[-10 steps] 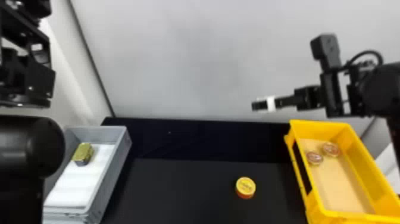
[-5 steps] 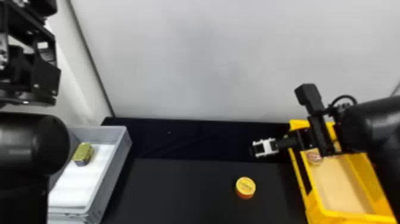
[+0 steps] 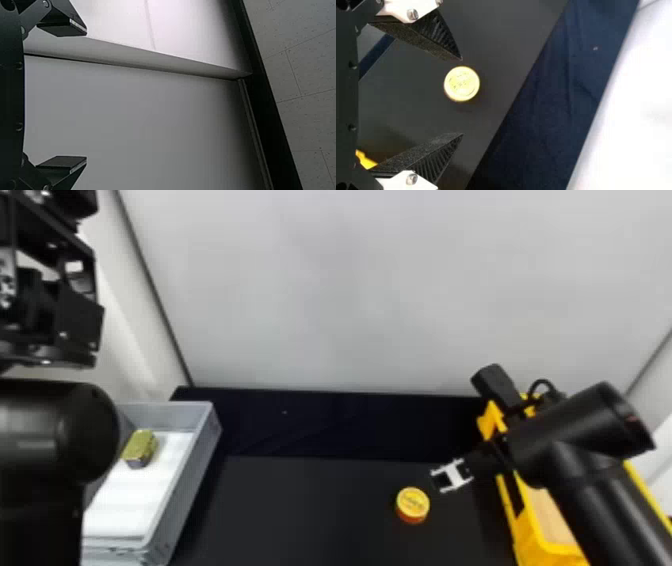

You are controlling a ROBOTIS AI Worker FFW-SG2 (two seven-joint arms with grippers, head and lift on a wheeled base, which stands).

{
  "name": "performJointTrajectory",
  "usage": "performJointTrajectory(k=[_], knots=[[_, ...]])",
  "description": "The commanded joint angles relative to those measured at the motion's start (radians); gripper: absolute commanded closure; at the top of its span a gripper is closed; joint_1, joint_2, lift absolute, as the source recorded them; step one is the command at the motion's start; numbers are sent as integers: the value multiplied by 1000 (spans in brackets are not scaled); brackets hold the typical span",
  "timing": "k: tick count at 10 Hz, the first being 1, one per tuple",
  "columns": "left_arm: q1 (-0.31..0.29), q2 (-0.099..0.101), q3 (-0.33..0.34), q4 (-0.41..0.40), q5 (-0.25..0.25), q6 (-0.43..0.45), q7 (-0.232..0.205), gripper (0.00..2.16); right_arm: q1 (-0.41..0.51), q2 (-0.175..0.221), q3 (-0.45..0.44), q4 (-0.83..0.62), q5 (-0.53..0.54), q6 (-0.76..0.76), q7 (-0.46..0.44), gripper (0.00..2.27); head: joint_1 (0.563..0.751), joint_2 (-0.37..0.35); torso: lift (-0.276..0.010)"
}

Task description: Pick up the round yellow can and place it in the yellow rectangular box

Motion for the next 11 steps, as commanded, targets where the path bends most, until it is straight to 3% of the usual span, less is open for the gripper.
performJointTrajectory(k=[1,5,11], knots=[[-1,0,-2,7,3,-5,-1,139,1,38,-31,116,7,-74,-19,117,661,54,-2],[-6,-3,-10,18,5,-17,-1,139,-30,89,-80,320,-128,-215,-132,119,661,54,-2],[-15,-11,-22,33,5,-39,-1,139,-68,100,-37,486,-214,-455,-247,140,661,54,-2]])
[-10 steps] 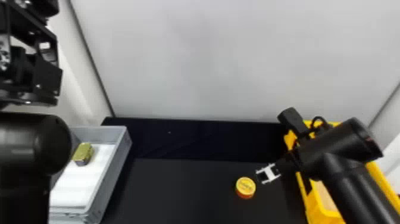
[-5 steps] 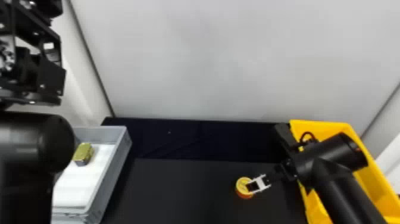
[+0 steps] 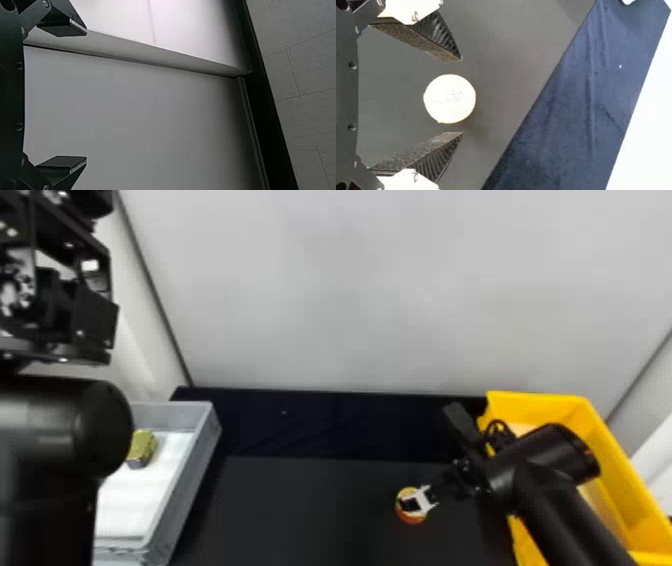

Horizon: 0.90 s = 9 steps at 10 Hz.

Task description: Pick up the round yellow can and place it in the yellow rectangular box

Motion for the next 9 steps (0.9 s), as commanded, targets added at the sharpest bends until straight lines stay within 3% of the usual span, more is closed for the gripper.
performJointTrajectory(k=[1,9], knots=[[-3,-1,-3,4,0,-8,0,139,-3,0,17,37,-18,-63,-26,140,661,54,-2],[-5,2,-5,11,0,-32,-3,139,-31,-2,112,157,-38,-193,-68,145,661,54,-2]])
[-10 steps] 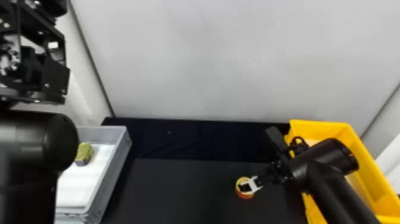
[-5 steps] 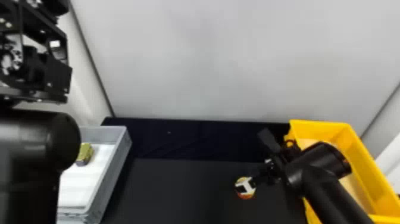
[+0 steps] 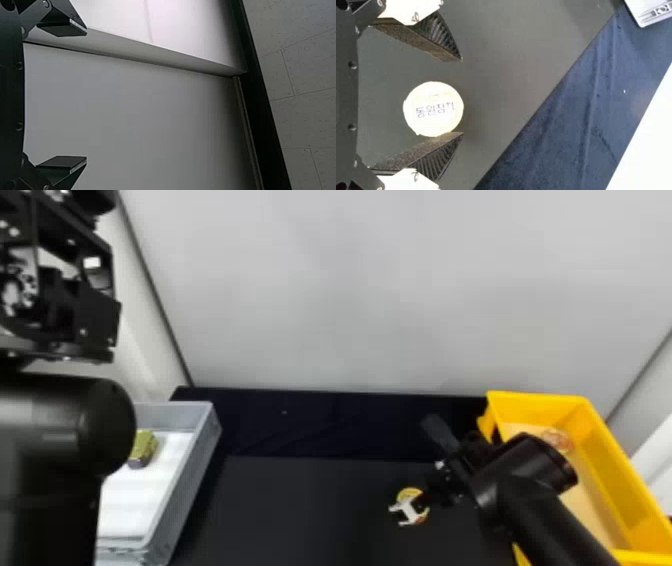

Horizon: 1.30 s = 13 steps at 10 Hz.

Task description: Pick up the round yellow can and place it in the yellow rectangular box

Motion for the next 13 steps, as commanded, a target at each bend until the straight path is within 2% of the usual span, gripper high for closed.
performJointTrajectory(k=[1,4,8,13], knots=[[3,4,4,0,0,-7,0,139,-4,-10,18,26,0,-22,1,150,661,54,-2],[6,4,5,0,3,-10,-3,139,-14,-28,49,33,0,-44,4,156,661,54,-2],[6,4,5,0,5,-10,-6,139,-25,-50,47,36,12,-58,-1,156,661,54,-2],[5,4,7,-1,5,-13,-6,139,-22,-45,49,46,12,-64,-7,156,661,54,-2]])
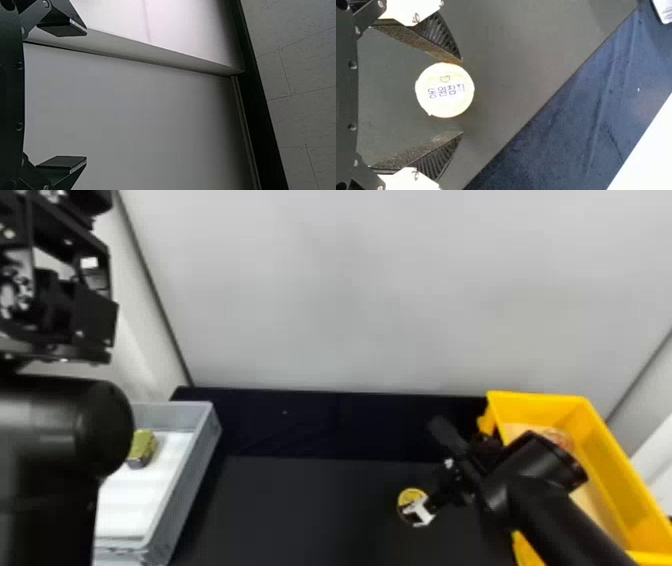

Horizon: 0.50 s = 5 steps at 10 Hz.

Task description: Pick up the round yellow can and place it in the yellow rectangular box

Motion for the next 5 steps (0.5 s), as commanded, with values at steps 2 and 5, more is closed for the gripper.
performJointTrajectory(k=[2,5], knots=[[0,0,2,1,0,0,0,139,5,7,-2,1,0,-1,-1,156,661,54,-2],[0,1,2,1,0,0,0,140,6,7,-4,3,0,-1,-4,156,661,54,-2]])
